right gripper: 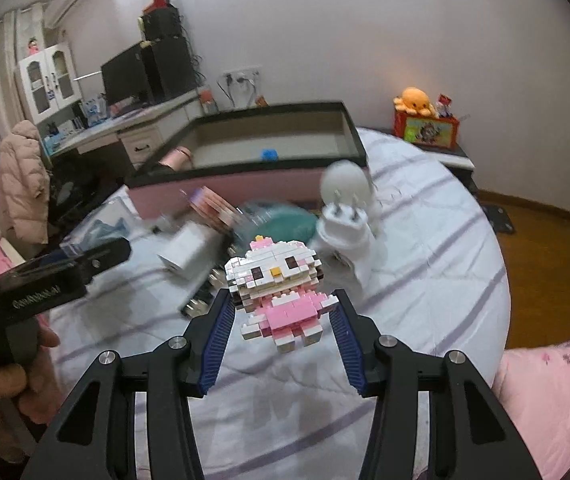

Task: Organize rigid objects
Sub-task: 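Place the plastic box and block figure into the tray and release both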

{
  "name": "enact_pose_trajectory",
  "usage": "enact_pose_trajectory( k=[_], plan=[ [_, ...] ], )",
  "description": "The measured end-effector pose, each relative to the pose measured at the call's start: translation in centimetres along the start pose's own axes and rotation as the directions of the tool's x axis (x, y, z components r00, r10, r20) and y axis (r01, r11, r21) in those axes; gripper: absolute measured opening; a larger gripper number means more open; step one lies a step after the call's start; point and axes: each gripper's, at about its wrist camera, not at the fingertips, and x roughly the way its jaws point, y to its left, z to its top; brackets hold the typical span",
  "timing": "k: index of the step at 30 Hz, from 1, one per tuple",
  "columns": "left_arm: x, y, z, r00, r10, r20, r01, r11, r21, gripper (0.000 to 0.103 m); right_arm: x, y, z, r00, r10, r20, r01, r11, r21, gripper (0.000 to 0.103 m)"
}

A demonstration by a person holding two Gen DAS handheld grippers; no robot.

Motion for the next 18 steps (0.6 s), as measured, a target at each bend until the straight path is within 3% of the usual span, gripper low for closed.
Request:
enact_pose_trajectory(
  k=[10,15,18],
  plan=[
    [-1.3,-0.9,6.1,0.993,0.040,0.113,-0.048,0.997,0.064,0.096,0.8,2.0,7.3,0.997,0.033,0.070,-0.026,0.996,-0.087,0.050],
    [0.9,-1.5,9.9,0.991,0.050,0.128,-0.061,0.995,0.082,0.096,3.5,1.2,12.2,0.997,0.037,0.073,-0.030,0.996,-0.089,0.050],
    [3.3,-2.0,11.8,0.992,0.052,0.111,-0.062,0.994,0.091,0.096,6.7,0.1,14.9,0.999,0.037,0.023,-0.036,0.997,-0.069,0.050]
  ],
)
